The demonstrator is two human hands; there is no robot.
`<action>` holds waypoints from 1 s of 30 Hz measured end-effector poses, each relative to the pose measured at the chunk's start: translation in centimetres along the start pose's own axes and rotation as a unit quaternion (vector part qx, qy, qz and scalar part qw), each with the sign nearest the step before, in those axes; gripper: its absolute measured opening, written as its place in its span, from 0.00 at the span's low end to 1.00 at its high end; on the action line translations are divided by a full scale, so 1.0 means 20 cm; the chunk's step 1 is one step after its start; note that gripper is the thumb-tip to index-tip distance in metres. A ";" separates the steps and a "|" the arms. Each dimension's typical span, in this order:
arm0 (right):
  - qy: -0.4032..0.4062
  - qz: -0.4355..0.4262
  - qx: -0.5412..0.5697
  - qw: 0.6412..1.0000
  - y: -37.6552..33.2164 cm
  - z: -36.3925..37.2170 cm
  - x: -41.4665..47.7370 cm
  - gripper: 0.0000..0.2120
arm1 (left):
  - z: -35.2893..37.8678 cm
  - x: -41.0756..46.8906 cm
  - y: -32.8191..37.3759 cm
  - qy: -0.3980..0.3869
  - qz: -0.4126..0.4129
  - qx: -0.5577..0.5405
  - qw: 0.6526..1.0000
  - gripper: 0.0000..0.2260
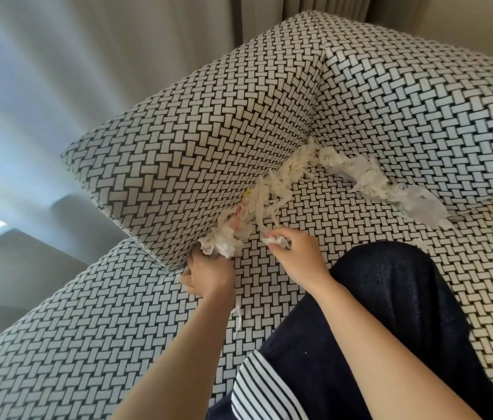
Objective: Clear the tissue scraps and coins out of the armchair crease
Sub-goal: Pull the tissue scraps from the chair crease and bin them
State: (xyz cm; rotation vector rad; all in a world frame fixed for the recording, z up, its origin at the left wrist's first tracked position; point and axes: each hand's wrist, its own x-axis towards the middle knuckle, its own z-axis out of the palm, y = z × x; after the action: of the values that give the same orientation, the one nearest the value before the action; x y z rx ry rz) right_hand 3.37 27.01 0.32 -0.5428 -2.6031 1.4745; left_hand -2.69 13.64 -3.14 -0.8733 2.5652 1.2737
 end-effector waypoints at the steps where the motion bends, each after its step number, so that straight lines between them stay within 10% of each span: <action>1: 0.000 0.000 -0.001 1.000 0.00 0.00 0.00 0.10 | 0.01 0.01 0.01 0.001 -0.016 0.006 1.000 0.15; 10: -0.011 0.006 -0.012 1.000 0.01 0.00 0.00 0.11 | -0.01 0.05 0.05 0.037 -0.091 -0.012 0.995 0.02; 30: -0.019 0.018 -0.009 1.000 0.01 -0.01 -0.01 0.11 | -0.01 0.08 0.07 0.080 -0.142 -0.014 0.986 0.09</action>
State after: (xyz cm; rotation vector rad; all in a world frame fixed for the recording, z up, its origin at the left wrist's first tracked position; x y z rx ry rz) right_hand 3.55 27.11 0.31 -0.5725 -2.6511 1.4878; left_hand -4.87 13.53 -2.65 -1.3418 2.4241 1.2008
